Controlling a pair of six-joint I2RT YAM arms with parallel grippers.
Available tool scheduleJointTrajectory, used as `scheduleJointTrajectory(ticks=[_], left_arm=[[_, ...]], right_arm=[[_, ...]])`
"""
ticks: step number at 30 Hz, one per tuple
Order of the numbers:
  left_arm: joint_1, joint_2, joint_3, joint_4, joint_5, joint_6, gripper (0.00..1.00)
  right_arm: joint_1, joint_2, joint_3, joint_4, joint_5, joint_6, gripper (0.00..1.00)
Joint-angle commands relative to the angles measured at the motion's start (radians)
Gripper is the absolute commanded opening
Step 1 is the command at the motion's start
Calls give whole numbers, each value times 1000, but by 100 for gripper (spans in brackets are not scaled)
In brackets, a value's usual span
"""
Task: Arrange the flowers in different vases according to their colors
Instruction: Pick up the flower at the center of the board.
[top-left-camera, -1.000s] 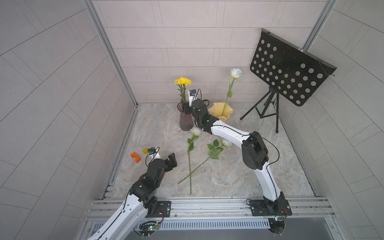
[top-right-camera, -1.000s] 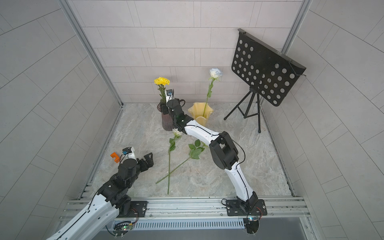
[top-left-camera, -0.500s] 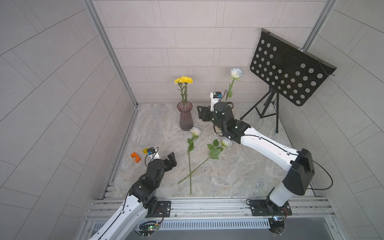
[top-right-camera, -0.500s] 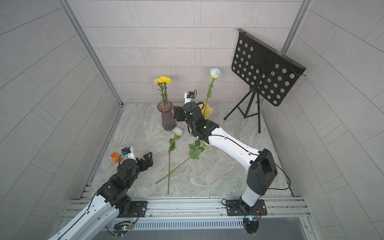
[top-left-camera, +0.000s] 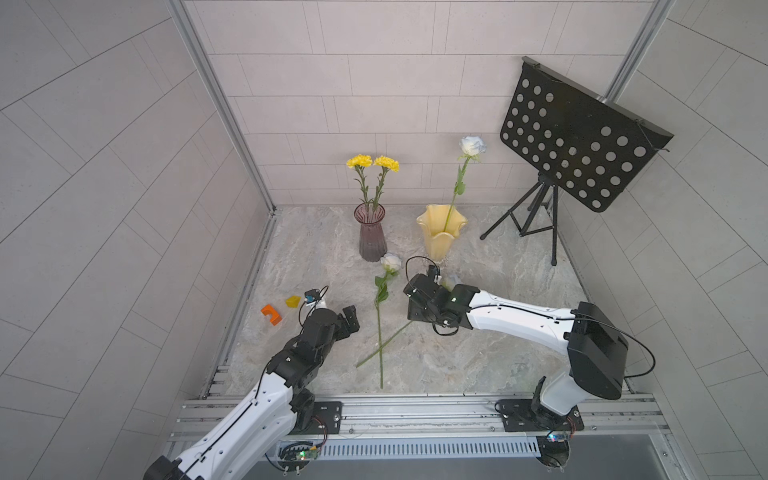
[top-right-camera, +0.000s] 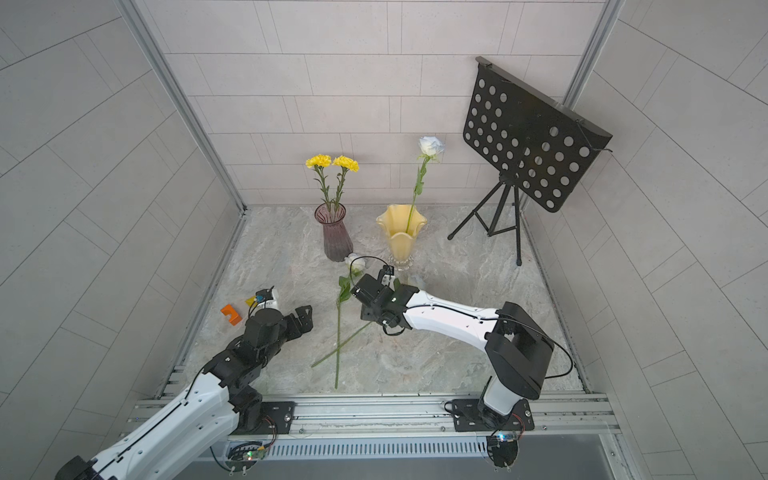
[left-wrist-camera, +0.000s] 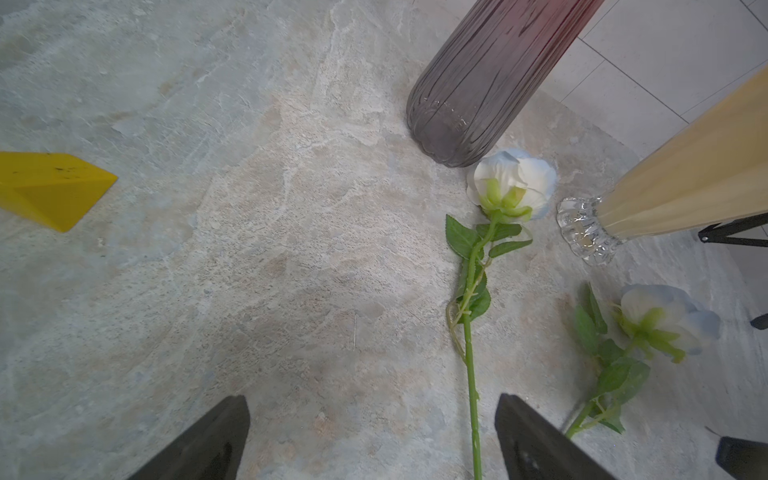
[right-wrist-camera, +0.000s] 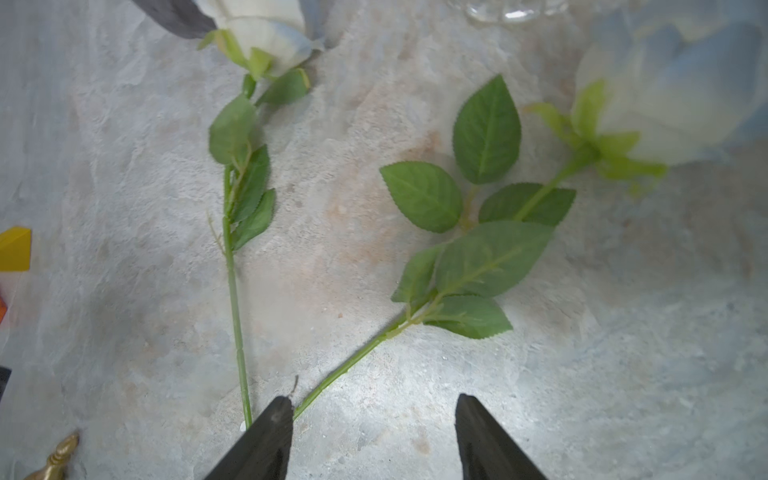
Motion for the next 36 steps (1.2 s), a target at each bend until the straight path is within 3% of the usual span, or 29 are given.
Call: scheduleJointTrajectory(ticks=[1, 9, 19, 24, 33, 36], left_arm=[[-2, 6, 32, -16, 2, 13, 100], [-2, -46, 17, -17, -13, -7, 100], [-4, -69, 11, -10, 10, -8, 100], [-3, -71, 12, -13, 13, -10, 100], [-3, -71, 12, -11, 18, -10, 100], [-3, -71, 13, -11, 20, -10, 100]], right_arm=[[16, 53, 14, -51, 49, 190, 67], [64, 278, 154, -94, 29, 281, 67], [106, 357, 171, -111, 44, 362, 66], [106, 385, 174, -99, 18, 350, 46], [82, 339, 126, -150, 26, 295, 26], [66, 293, 50, -154, 25, 252, 7]])
